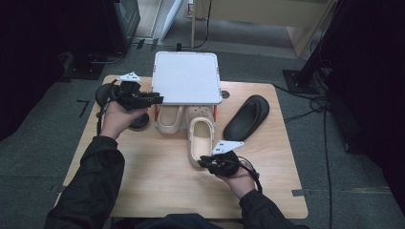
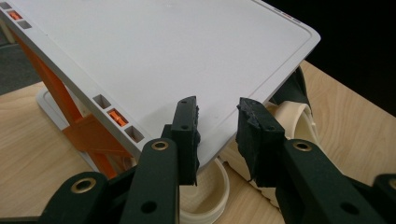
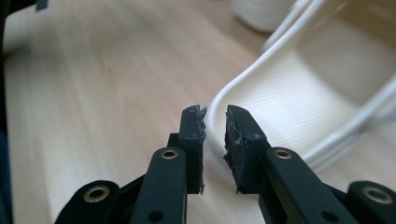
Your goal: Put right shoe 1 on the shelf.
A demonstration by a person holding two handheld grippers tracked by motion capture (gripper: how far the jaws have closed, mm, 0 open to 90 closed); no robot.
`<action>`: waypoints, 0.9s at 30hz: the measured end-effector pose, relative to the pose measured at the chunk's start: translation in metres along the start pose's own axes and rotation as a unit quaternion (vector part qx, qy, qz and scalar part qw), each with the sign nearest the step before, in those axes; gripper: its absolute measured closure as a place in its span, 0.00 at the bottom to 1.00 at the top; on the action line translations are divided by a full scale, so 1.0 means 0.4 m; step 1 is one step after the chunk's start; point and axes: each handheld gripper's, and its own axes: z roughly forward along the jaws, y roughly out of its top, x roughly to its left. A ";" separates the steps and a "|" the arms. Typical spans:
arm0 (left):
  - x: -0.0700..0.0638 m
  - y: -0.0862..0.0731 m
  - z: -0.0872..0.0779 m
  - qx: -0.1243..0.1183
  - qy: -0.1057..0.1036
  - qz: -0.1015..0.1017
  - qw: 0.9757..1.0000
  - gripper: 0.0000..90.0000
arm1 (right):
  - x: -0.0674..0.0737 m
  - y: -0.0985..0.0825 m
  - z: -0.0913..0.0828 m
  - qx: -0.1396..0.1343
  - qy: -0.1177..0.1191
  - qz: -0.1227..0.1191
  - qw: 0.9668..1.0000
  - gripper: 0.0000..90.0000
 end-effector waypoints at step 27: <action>0.008 -0.001 0.000 -0.001 -0.011 -0.008 1.000 0.78 | 0.001 -0.013 0.122 0.077 -0.023 -0.007 0.997 0.91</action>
